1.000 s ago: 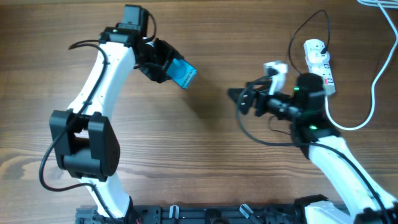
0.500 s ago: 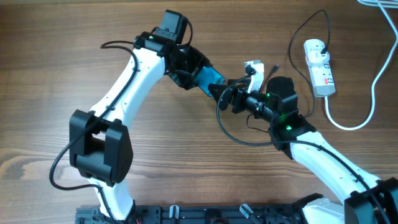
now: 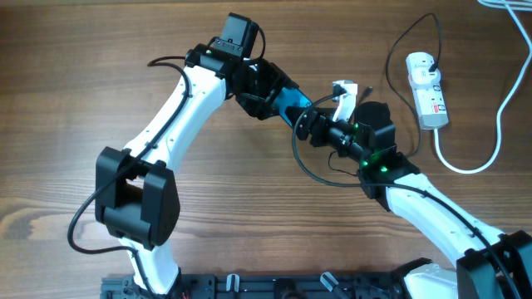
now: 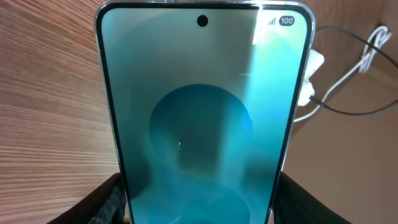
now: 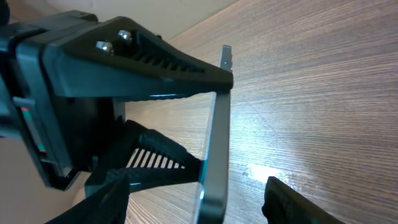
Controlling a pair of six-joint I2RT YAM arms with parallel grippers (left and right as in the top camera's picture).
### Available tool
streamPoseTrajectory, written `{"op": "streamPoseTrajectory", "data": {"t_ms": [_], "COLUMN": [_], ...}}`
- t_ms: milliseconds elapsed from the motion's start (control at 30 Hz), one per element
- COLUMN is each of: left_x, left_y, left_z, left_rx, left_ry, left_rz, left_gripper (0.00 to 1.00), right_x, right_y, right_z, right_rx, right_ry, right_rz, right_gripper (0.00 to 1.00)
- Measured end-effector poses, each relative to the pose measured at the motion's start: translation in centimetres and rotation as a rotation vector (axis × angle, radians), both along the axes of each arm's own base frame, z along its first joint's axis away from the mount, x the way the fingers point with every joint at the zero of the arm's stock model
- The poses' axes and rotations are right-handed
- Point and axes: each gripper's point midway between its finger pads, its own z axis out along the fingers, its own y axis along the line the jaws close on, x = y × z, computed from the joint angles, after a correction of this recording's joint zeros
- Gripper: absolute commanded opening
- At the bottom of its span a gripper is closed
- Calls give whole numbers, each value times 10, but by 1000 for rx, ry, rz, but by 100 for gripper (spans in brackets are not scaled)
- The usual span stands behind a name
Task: Plug charger to phone and switch on socket
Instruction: 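Bring the right gripper to the phone and grasp its edge, then release the phone from the left gripper, holding it with the right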
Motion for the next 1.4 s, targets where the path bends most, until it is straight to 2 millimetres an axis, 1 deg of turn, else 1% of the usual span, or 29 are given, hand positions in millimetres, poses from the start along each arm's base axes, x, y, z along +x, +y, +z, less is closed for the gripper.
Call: {"op": "streamPoseTrajectory", "data": {"t_ms": [133, 233, 300, 367, 433, 533, 900, 1000, 1200, 1400], "left_x": [0, -4, -9, -13, -17, -21, -21, -22, -22, -22], "left_y": [-6, -11, -17, -22, -28, -32, -33, -33, -33, -32], "left_z": [5, 6, 6, 6, 7, 7, 7, 7, 9, 10], "left_rx": [-37, -48, -53, -54, -56, -56, -59, -59, -59, -57], "left_ry": [1, 9, 12, 14, 15, 16, 17, 15, 9, 3], "left_rz": [-10, -21, -37, -50, -66, -78, -81, -84, -87, -85], "left_gripper": [46, 46, 46, 46, 46, 46, 47, 47, 47, 48], "right_x": [2, 3, 4, 4, 4, 5, 6, 6, 6, 6], "right_y": [-2, -4, -4, -5, -5, -5, -7, -7, -8, -8], "right_z": [0, -1, -1, -1, -1, -1, -2, -3, -4, -4], "right_rx": [3, 3, 3, 2, 3, 3, 10, 11, 18, 39], "right_ry": [6, 9, 10, 9, 11, 12, 25, 31, 42, 66], "right_rz": [-17, -34, -38, -41, -42, -46, -62, -64, -71, -84], "right_gripper": [64, 60, 59, 56, 49, 47, 27, 25, 17, 11]}}
